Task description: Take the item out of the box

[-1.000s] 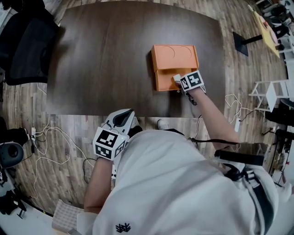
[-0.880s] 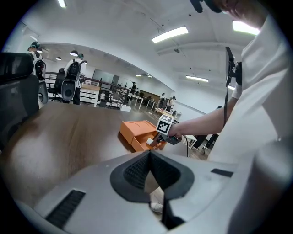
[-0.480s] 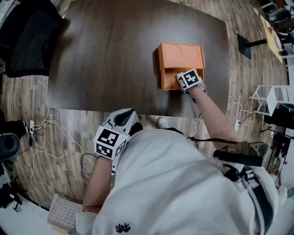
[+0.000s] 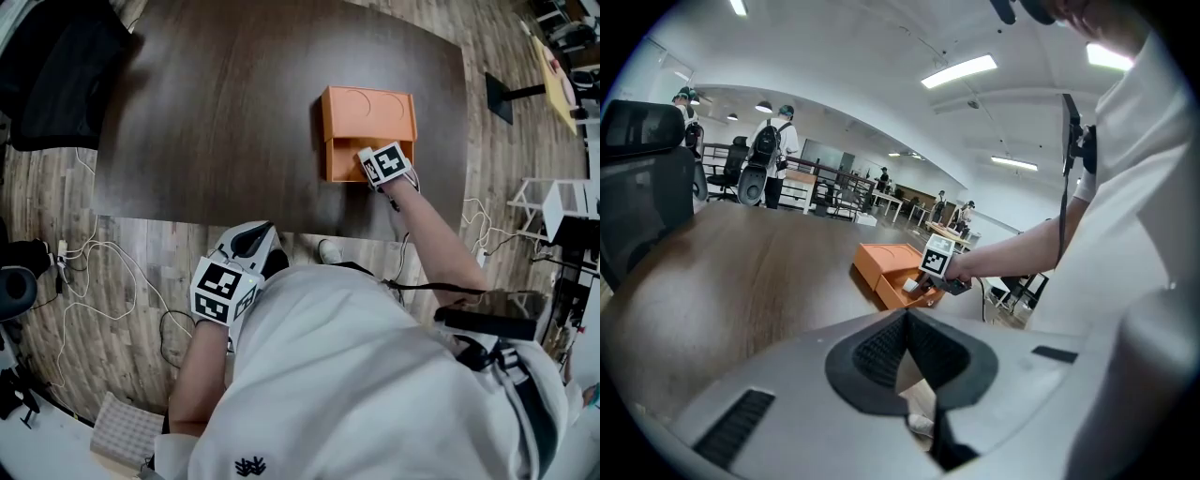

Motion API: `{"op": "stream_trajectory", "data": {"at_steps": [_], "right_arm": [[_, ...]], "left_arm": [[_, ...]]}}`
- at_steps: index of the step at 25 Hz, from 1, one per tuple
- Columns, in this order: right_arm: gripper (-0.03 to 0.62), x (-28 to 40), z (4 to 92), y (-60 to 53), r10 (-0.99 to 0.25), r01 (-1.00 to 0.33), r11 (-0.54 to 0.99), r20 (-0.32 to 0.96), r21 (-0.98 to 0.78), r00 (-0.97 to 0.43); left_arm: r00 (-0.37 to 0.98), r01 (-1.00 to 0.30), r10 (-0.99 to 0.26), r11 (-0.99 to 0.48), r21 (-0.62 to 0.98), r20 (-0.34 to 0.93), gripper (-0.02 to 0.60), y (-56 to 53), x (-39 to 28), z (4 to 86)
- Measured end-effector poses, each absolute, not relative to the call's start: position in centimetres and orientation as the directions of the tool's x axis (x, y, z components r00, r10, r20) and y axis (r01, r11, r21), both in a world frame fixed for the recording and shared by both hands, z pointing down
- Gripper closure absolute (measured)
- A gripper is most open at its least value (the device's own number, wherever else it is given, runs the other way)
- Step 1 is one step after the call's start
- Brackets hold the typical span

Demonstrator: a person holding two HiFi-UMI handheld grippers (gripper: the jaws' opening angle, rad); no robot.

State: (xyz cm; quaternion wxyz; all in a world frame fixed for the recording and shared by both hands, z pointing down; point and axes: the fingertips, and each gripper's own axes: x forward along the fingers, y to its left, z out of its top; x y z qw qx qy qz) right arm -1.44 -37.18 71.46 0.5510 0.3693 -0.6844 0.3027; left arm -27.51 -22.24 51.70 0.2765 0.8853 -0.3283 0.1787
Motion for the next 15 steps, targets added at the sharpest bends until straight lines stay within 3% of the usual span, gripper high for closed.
{"op": "stream_trajectory", "data": {"at_steps": [15], "right_arm": [[0.413,-2.1,68.7,-37.2,-0.208,-0.793,0.606,0.952,-0.054,-0.223]], "left_arm": [[0.682,-0.720,-0.530,-0.610,0.333,0.504,0.572,-20.3,-25.4,50.4]]}}
